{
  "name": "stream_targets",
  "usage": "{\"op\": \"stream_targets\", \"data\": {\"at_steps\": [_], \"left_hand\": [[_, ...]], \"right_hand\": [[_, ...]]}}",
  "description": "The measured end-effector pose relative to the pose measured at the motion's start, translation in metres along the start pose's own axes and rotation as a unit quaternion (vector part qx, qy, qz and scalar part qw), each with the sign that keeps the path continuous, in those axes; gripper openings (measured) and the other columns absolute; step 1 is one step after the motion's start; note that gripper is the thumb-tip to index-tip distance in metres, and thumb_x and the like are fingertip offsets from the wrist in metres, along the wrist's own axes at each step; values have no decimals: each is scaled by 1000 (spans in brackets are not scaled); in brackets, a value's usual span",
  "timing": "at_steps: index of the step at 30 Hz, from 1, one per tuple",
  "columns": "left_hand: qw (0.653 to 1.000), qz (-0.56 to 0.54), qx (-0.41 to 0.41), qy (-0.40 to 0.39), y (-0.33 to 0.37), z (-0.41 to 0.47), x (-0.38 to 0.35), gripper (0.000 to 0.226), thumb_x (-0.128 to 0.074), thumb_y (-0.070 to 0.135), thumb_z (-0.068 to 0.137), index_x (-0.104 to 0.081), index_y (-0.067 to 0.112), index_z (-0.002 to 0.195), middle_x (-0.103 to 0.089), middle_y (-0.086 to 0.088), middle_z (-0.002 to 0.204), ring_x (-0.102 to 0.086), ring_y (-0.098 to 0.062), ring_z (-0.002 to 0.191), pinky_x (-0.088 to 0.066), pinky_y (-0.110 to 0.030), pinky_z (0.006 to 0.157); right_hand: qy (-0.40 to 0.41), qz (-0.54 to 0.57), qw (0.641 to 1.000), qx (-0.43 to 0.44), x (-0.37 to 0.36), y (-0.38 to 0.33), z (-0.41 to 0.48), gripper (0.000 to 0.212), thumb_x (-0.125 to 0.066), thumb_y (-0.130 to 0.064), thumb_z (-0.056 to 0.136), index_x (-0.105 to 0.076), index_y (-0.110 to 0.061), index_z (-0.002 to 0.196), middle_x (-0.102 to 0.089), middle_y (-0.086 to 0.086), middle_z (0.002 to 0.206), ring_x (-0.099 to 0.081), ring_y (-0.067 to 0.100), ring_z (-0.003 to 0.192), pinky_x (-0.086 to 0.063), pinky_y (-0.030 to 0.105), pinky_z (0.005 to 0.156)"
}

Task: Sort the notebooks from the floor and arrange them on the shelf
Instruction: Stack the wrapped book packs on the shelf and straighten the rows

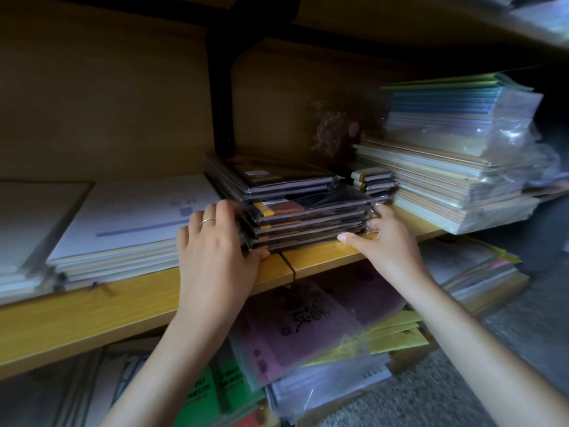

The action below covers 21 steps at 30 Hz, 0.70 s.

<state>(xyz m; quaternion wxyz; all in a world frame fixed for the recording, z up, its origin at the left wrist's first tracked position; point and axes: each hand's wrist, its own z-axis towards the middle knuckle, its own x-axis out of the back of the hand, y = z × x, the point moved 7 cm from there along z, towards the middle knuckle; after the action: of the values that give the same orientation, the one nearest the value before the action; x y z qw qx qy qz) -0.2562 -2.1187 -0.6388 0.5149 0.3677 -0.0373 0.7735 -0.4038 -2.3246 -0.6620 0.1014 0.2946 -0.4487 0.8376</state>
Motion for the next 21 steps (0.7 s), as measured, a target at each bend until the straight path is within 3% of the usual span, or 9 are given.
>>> {"op": "stream_targets", "data": {"at_steps": [2,4,6,8,10,14,17,19,21], "left_hand": [[999,-38,1,6,0,-1,4,70,-80,42,65,-48,15,121,-59,-6,116,-52,-31,110,-33,-38,86],[997,-79,-5,8,3,-1,9,66,-72,47,73,-47,21,128,-58,-4,123,-54,-28,110,-36,-38,87],[993,-114,-12,21,5,-1,15,57,-69,42,79,-50,23,130,-54,-4,127,-57,-28,104,-45,-39,84],[990,-138,-10,32,8,0,19,46,-72,33,79,-55,21,120,-53,-3,121,-59,-25,91,-50,-36,69],[988,-149,-9,33,11,2,19,30,-73,26,78,-57,19,102,-54,1,107,-58,-22,76,-48,-35,59],[988,-150,3,29,10,8,17,23,-75,19,76,-56,19,88,-57,3,96,-61,-22,76,-51,-40,61],[989,-148,18,16,8,11,14,24,-76,18,75,-55,19,88,-58,3,95,-62,-20,83,-52,-40,65],[988,-150,22,3,9,12,11,26,-75,16,76,-55,18,92,-57,1,99,-61,-21,85,-51,-41,67],[982,-183,42,-6,7,10,9,30,-71,14,81,-53,17,105,-54,-1,109,-56,-16,90,-47,-34,71]], "right_hand": [[-1,22,1000,16,7,-5,-4,103,-79,-36,73,-12,-20,150,-46,9,142,-46,23,127,-39,35,101],[43,-20,994,97,16,-23,-17,93,-73,-32,79,-12,-28,148,-35,7,147,-40,21,130,-36,29,100],[100,-87,971,201,21,-46,-32,69,-67,-30,84,-29,-30,142,-41,6,133,-49,18,114,-37,19,87],[99,-95,958,251,15,-60,-38,51,-63,-29,87,-43,-23,133,-49,0,108,-52,12,92,-37,15,73],[46,-59,961,266,2,-66,-34,40,-62,-26,88,-49,-16,124,-50,-5,91,-50,9,82,-39,17,69],[17,-57,955,290,-19,-73,-31,28,-64,-15,87,-51,-6,110,-52,0,96,-52,14,92,-35,15,79],[-12,-42,954,297,-22,-70,-30,21,-60,-6,88,-49,-9,105,-52,0,103,-52,12,103,-31,5,86],[-65,31,961,266,-19,-64,-26,20,-57,-6,89,-50,-16,104,-54,-6,107,-51,3,103,-31,-1,86],[-20,139,965,222,-3,-52,-18,27,-54,-4,89,-51,-21,110,-55,-7,111,-52,1,103,-36,6,89]]}}
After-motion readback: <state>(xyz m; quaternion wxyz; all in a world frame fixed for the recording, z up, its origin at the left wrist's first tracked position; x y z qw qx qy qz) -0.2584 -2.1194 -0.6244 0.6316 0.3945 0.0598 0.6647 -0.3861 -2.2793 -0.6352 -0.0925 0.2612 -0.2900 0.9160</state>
